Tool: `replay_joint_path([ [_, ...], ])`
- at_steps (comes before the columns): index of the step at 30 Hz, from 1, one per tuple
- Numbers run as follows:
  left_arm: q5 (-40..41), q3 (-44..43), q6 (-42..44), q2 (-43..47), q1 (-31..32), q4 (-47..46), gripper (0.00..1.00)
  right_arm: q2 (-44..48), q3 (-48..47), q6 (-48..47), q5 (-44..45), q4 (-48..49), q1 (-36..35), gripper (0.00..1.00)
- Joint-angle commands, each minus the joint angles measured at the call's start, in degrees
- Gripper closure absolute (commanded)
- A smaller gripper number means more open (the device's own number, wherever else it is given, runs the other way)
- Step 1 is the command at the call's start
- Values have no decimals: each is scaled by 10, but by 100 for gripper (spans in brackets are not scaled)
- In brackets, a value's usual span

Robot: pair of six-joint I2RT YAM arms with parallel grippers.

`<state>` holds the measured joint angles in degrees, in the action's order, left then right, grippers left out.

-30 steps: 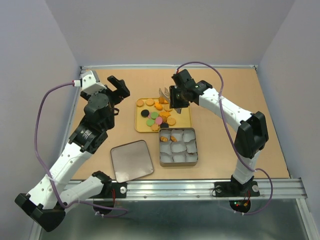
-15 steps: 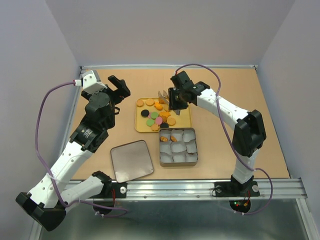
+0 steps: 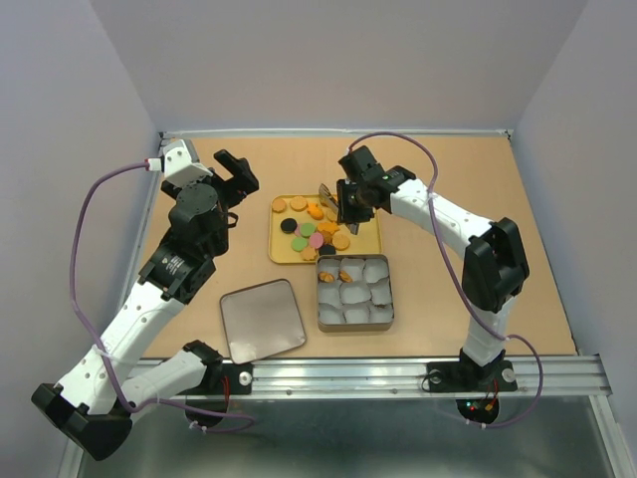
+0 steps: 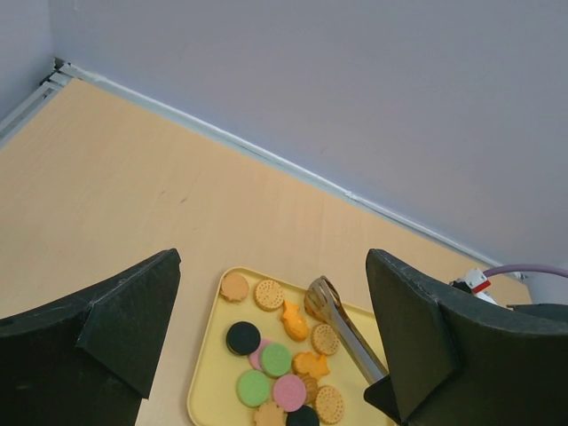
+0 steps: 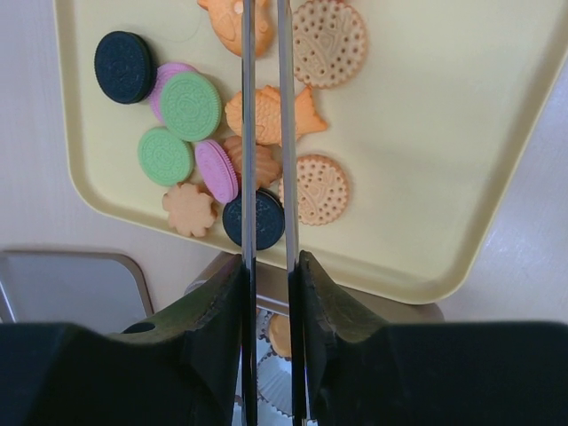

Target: Pack the cookies

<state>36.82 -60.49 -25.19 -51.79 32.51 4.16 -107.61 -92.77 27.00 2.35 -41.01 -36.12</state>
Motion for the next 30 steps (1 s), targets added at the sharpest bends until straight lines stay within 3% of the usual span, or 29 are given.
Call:
replay_joint_path([
  [1,2,-8,-4,10,-3,-12,4,5,13,4,-1,29,-2,72],
  [10,4,-12,6,6,-4,-11,4,43,-8,-3,10,28,-2,75],
  [15,-44,-40,36,-12,-16,1,1,100,-12,-24,32,2,3,75],
  [23,-36,-17,120,20,-18,-71,1,288,108,-26,39,-70,3,75],
  [30,-3,-4,123,40,-18,-72,1,392,216,9,-16,-129,3,78],
])
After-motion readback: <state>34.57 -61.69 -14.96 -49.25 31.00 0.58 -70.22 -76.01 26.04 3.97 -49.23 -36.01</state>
